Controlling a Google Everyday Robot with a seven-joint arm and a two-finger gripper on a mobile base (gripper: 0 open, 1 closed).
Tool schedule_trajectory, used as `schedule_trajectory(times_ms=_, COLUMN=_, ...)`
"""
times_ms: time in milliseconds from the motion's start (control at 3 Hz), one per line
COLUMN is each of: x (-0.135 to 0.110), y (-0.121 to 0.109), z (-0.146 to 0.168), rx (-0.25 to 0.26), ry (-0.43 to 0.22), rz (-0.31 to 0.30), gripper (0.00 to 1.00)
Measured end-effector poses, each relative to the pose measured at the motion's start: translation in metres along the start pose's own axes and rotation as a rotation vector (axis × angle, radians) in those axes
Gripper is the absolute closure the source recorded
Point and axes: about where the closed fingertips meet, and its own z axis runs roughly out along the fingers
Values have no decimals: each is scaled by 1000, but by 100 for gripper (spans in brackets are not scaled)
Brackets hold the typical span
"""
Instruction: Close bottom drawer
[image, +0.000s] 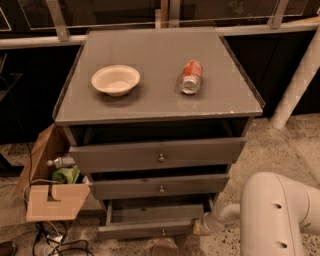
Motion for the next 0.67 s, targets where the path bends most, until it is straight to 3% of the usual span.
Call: schedule_trajectory(times_ms=667, x=-29, y=8, z=17, rx=3, ry=-30, rz=2, gripper=100)
